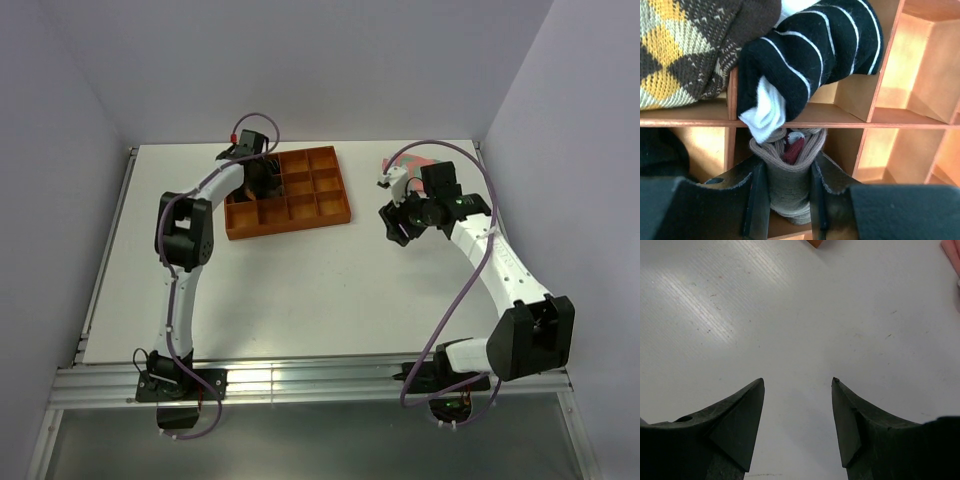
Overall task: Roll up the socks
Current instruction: Place the sock in the storage box.
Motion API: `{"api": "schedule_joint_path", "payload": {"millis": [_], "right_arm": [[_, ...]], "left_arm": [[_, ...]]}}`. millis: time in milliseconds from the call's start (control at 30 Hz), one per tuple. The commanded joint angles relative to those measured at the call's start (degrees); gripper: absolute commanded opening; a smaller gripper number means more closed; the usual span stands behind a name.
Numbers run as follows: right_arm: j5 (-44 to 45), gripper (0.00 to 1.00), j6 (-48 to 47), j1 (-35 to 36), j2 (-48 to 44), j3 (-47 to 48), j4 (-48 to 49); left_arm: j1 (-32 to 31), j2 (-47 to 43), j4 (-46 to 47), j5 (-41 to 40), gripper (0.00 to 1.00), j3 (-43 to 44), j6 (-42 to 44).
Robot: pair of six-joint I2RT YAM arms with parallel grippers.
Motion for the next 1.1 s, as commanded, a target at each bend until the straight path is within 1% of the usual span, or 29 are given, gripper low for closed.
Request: {"api": "schedule_joint_path", "payload": {"millis": [0, 33, 100, 167, 200, 233, 300, 400, 467, 500, 700, 967, 1067], "right_arm": [[1.0, 0.63, -0.9, -0.5, -2.9, -0.5, 2.2], [1.1, 0.63, -0.9, -0.5, -3.0, -0.8, 2.2], [1.4, 0.63, -0.8, -0.5, -3.5, -1.2, 2.2], [1.6, 0.63, -0.9, -0.5, -3.8, -1.3, 2.2], [1.9, 0.63, -0.9, -0.4, -3.9, -1.3, 2.1], [1.9, 0.63, -0.9, -0.5, -4.1, -1.4, 2.0], [2.1, 0.63, -0.9, -0.5, -4.3, -1.3, 1.8], [2.4, 0.63, -0.9, -0.5, -4.7, -1.4, 1.6], [2.5, 0.63, -0.9, -0.5, -4.8, -1.5, 1.6], [2.6, 0.63, -0.9, -0.5, -4.9, -1.6, 1.7], [2.4, 0.63, -0.6, -0.5, -5.0, -1.7, 1.6], [2.3, 0.63, -0.4, -0.5, -4.8, -1.4, 1.7], [2.4, 0.63, -0.5, -0.5, -4.5, -1.4, 1.8]], "left_arm": [[-0.8, 5.3, -10.4, -13.1, 0.0, 1.2, 3.2], [-1.4, 5.8, -11.3, -14.3, 0.01, 2.6, 3.0], [-1.9, 6.3, -12.0, -15.4, 0.07, 3.2, 2.8], [-2.4, 5.3, -11.4, -16.4, 0.19, 2.4, 2.6], [-2.5, 4.7, -10.3, -16.5, 0.3, 1.2, 2.5], [-2.7, 4.2, -9.9, -16.7, 0.34, 0.7, 2.4], [-2.7, 3.3, -9.4, -17.0, 0.39, 0.2, 2.0], [-2.8, 2.3, -9.4, -18.0, 0.48, 0.5, 1.9], [-3.0, 1.8, -9.2, -18.3, 0.51, 0.5, 1.9], [-3.1, 1.3, -8.9, -18.3, 0.54, 0.4, 1.9], [-3.9, -1.7, -7.8, -18.8, 0.59, -0.3, 1.8], [-4.1, -6.7, -3.2, -14.3, 0.64, -2.5, 3.0], [-4.1, -7.6, -2.0, -13.9, 0.65, -2.8, 3.1]]}}
